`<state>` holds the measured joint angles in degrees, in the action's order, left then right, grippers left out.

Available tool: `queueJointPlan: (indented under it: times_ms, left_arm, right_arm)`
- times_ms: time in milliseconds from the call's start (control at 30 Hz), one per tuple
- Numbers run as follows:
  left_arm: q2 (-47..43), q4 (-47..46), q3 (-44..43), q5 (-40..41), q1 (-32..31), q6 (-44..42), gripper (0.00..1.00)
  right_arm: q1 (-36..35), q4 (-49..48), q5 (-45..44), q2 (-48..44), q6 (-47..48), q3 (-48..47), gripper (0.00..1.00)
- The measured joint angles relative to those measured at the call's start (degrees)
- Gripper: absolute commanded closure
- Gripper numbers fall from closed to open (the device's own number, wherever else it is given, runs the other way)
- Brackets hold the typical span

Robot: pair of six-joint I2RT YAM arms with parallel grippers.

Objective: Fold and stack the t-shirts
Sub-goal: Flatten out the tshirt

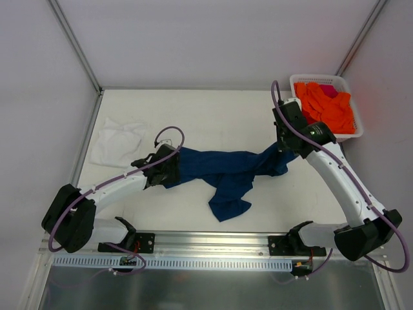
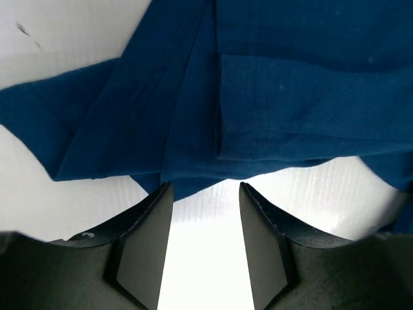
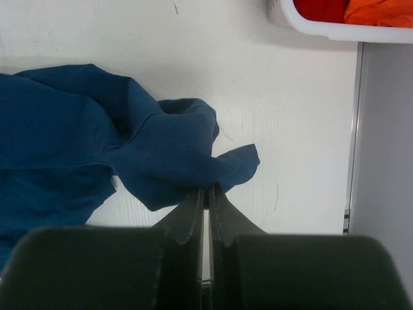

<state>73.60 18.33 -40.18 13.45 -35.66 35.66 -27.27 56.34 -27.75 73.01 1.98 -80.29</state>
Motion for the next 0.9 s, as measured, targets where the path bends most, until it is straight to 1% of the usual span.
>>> queueJointPlan:
  times_ms: [267, 500, 900]
  left_arm:
    - [-0.2, -6.97, 1.64, -1.55, 0.0, 0.76, 0.55]
    - [-2.03, -9.46, 1.7, -1.33, 0.0, -0.31, 0.55]
    - [1.95, -12.63, 1.73, -1.07, 0.0, -2.1, 0.56]
  right_arm:
    - [-0.11, -0.94, 0.15, -0.15, -0.04, 1.46, 0.99]
    - [-0.11, -1.31, 0.42, -0.15, -0.07, 2.86, 0.99]
    - [-0.17, -1.81, 1.49, -0.15, -0.28, 3.28, 1.0]
